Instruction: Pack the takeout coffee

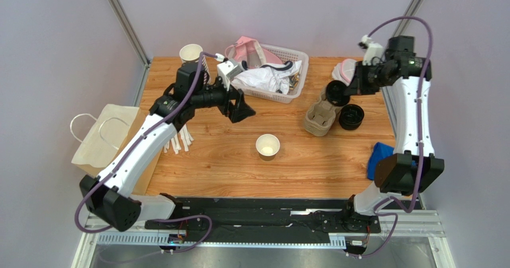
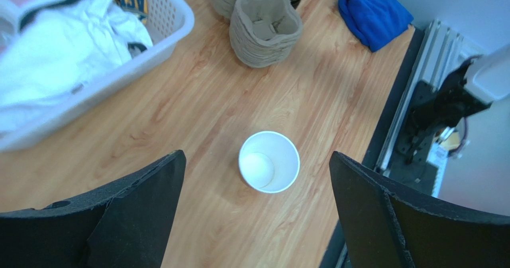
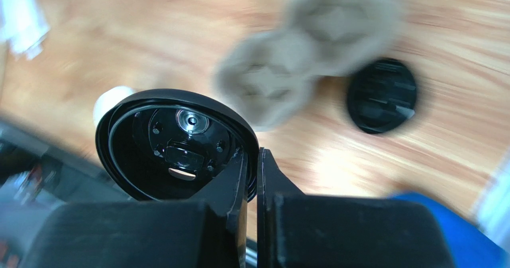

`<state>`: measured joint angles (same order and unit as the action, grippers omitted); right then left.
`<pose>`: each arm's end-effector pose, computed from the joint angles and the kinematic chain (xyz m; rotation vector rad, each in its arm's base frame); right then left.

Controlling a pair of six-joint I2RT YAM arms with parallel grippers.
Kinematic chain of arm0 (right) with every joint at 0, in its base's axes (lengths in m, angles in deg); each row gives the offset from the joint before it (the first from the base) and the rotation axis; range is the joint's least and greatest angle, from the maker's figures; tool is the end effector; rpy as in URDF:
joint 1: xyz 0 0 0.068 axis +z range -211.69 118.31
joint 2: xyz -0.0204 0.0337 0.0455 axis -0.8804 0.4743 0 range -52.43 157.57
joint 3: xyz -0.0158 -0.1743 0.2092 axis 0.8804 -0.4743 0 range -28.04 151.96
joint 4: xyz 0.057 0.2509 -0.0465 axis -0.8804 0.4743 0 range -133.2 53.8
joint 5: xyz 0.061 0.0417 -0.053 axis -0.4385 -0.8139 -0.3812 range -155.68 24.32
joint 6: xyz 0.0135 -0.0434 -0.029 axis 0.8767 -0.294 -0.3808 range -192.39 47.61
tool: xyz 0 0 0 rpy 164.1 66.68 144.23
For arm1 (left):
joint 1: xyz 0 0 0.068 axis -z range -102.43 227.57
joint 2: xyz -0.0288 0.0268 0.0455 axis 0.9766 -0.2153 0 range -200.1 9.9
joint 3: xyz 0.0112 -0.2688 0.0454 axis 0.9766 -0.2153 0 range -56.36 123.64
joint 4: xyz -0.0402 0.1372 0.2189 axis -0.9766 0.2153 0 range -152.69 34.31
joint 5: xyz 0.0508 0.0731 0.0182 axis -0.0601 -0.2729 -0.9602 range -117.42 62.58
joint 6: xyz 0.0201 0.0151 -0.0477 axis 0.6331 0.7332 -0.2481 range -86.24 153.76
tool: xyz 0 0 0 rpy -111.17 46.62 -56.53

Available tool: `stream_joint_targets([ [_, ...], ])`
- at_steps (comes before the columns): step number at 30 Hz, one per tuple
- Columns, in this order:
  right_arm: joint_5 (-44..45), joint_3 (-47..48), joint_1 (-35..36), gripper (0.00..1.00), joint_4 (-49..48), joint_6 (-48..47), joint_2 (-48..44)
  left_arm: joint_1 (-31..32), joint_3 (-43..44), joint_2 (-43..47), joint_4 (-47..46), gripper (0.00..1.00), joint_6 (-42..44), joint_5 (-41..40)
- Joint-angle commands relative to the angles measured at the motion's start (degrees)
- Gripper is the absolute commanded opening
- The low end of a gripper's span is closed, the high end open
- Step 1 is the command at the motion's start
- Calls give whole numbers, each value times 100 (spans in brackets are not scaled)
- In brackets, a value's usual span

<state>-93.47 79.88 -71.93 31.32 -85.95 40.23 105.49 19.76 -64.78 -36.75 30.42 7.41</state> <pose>0.3048 -0.0381 0.4089 -0.2409 2.4792 0.4608 0.2446 -0.1526 0.3914 0.8213 1.8709 -0.9520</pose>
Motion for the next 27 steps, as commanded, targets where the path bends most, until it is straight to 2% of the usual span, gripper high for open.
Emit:
stream_joint_targets([
  [1,-1141,-552,1110,3,151,-24,-126,38,262,699,736,99,1824,560],
  [2,-1184,-614,1573,3,150,-6,-108,151,342,804,1077,99,2088,456],
  [3,-1324,-684,1760,3,194,11,-91,239,386,875,1185,99,2639,368],
  [5,-1544,-720,2173,3,238,29,14,545,378,1068,1265,99,3178,140],
  [7,-1983,-825,2377,3,265,108,76,827,168,1200,1160,99,3923,-45],
  [9,-2308,-974,2666,3,343,56,164,1381,-34,1324,932,99,4330,-414],
  [13,-2538,-1246,3185,3,677,-313,287,2111,-491,1307,704,99,5393,-1038],
  [19,-2705,-1844,3941,4,643,-393,182,2410,-896,1350,430,95,5913,-812],
  [23,-2775,-1748,4126,5,686,-402,235,2692,-1221,1447,430,85,6388,-697],
  [27,-2942,-1757,4179,5,678,-410,314,2938,-1616,1578,483,80,7029,-679],
])
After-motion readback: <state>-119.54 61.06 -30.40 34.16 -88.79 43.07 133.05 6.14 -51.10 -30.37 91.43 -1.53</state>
